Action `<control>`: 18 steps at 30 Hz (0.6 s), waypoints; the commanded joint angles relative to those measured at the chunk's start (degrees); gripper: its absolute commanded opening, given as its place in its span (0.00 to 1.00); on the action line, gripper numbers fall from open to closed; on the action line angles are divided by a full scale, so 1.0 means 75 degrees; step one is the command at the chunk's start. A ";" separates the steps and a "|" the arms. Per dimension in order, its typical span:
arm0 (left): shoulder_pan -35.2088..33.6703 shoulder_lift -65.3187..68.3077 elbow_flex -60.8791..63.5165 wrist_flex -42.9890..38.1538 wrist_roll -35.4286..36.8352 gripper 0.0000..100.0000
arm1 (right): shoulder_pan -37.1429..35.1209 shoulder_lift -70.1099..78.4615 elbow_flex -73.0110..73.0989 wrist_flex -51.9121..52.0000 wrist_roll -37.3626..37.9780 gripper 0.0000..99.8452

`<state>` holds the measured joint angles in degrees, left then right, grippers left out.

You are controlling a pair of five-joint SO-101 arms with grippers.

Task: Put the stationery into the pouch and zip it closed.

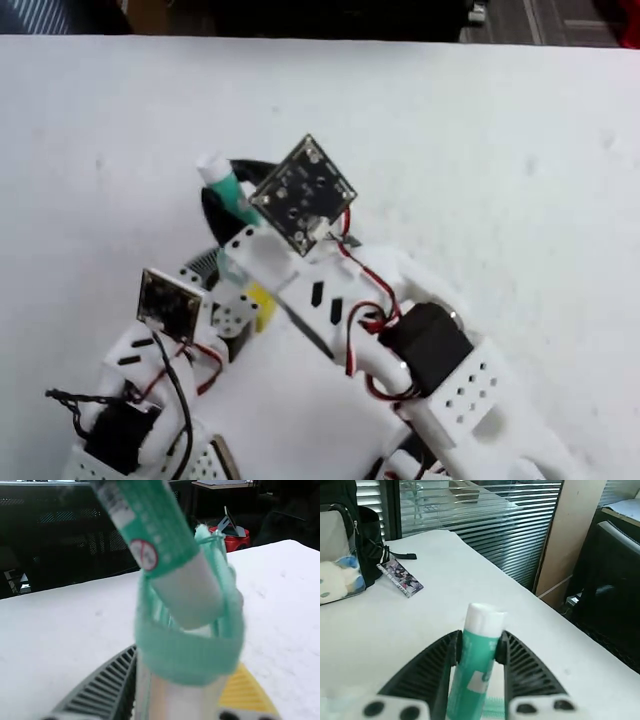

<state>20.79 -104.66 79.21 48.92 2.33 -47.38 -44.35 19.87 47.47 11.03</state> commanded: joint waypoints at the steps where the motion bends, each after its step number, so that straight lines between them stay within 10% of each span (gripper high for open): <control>1: -0.0041 -0.0053 -0.0047 -0.0164 -0.0012 0.21 | 0.0287 -0.0205 0.0082 -0.0088 0.0094 0.02; 18: -0.0053 -0.0053 -0.0047 -0.0188 -0.0012 0.21 | 0.0287 -0.1623 0.0199 0.1717 0.0105 0.02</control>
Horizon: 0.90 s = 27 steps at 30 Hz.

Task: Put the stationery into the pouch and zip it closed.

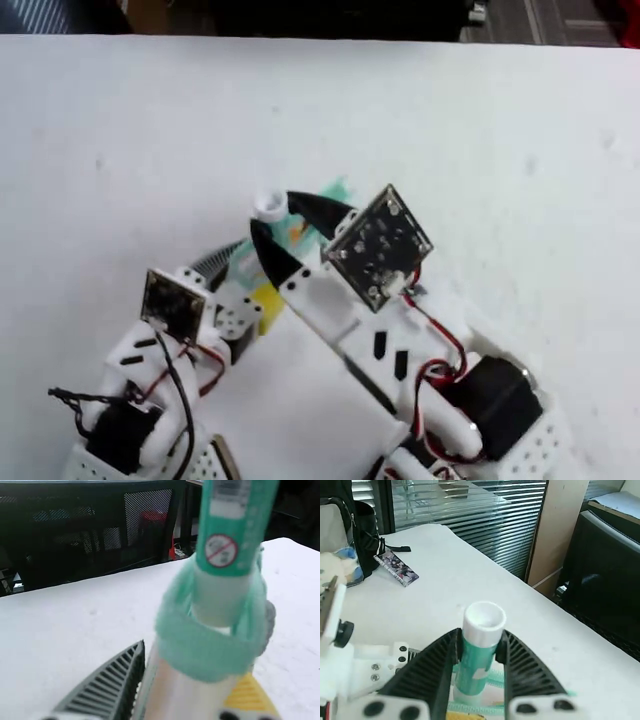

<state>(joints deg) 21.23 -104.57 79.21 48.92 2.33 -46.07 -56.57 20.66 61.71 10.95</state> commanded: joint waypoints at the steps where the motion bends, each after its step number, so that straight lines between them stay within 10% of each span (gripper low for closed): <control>1: -0.0111 -0.0064 -0.0047 -0.0188 -0.0012 0.21 | 0.0111 0.0006 0.0270 -0.0568 0.0117 0.02; 7: -0.0111 -0.0064 -0.0047 -0.0164 -0.0012 0.21 | 0.0135 -0.0076 0.1899 -0.2491 0.0117 0.02; 18: -0.0111 -0.0064 -0.0047 -0.0188 -0.0035 0.21 | 0.0147 -0.0733 0.0633 -0.0334 0.0047 0.21; 27: -0.0111 -0.0064 -0.0047 -0.0164 -0.0047 0.21 | 0.0123 -0.0100 -0.1266 0.0311 -0.1242 0.14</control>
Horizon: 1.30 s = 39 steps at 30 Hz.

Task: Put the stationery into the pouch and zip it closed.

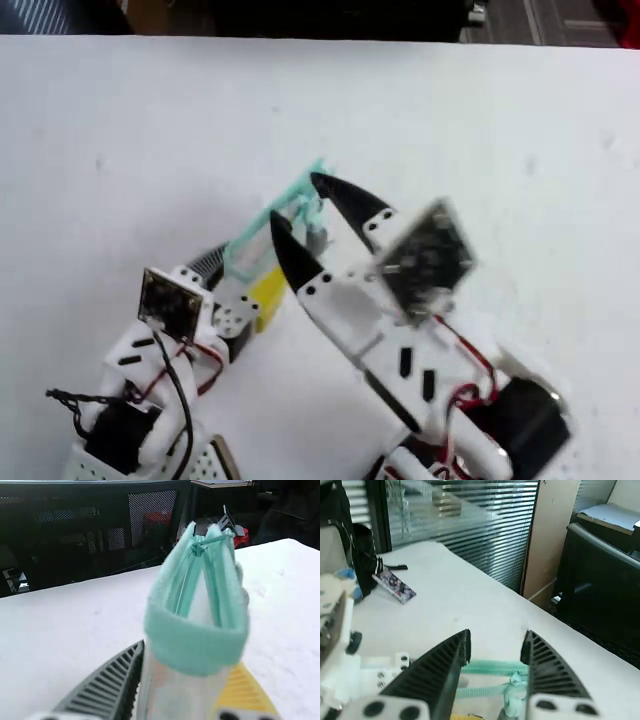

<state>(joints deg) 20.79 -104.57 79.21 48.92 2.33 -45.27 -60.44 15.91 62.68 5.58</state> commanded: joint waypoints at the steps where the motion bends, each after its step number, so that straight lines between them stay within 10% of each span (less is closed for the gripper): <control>1: -0.0053 -0.0064 -0.0047 -0.0164 -0.0047 0.21 | 0.0006 0.0604 -0.0750 0.0322 -0.0551 0.14; 15: -0.0018 -0.0064 -0.0105 -0.0211 -0.0152 0.06 | -0.0217 0.2925 -0.2954 0.3546 -0.2286 0.23; 25: -0.0979 -0.0064 0.0199 -0.2532 -0.2321 0.02 | -0.0311 0.3042 -0.3962 0.3581 -0.3036 0.25; 39: 0.0334 -0.0064 0.2356 -0.3950 -0.4044 0.02 | -0.0229 0.4577 -0.3962 0.4050 -0.3481 0.25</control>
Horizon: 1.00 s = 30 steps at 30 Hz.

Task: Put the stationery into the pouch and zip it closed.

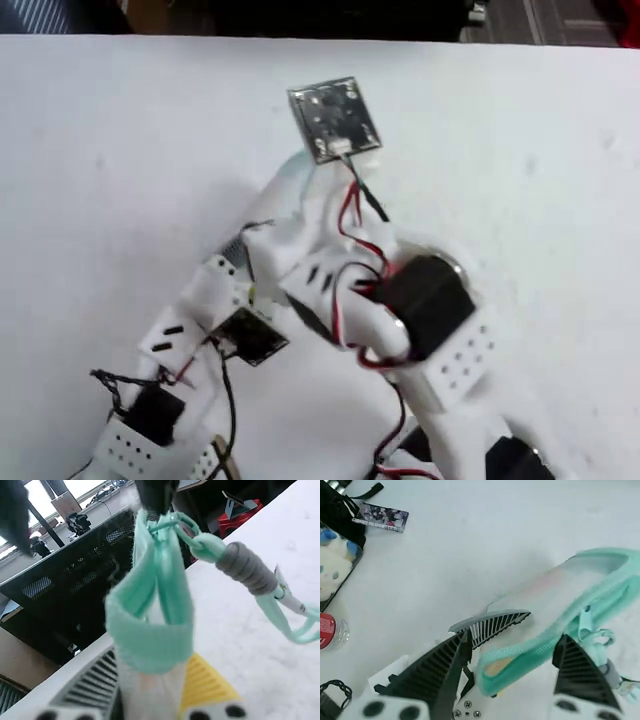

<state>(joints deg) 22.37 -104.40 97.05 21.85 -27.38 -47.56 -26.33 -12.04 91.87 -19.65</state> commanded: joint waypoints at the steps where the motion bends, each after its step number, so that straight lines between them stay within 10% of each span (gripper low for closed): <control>1: 0.0123 -0.0088 -0.0023 -0.0340 -0.0082 0.02 | 0.0182 0.0018 -0.0234 0.0252 -0.0141 0.25; 23: 0.0111 -0.0088 -0.0012 -0.0328 -0.0094 0.02 | 0.0768 0.1588 -0.0891 0.0381 -0.0270 0.25; 30: 0.0111 -0.0088 -0.0012 -0.0281 -0.0094 0.02 | 0.1049 0.2936 -0.2063 0.0838 0.0856 0.09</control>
<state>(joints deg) 22.46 -104.40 97.05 21.85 -27.56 -40.44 -7.25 -22.95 97.05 -17.19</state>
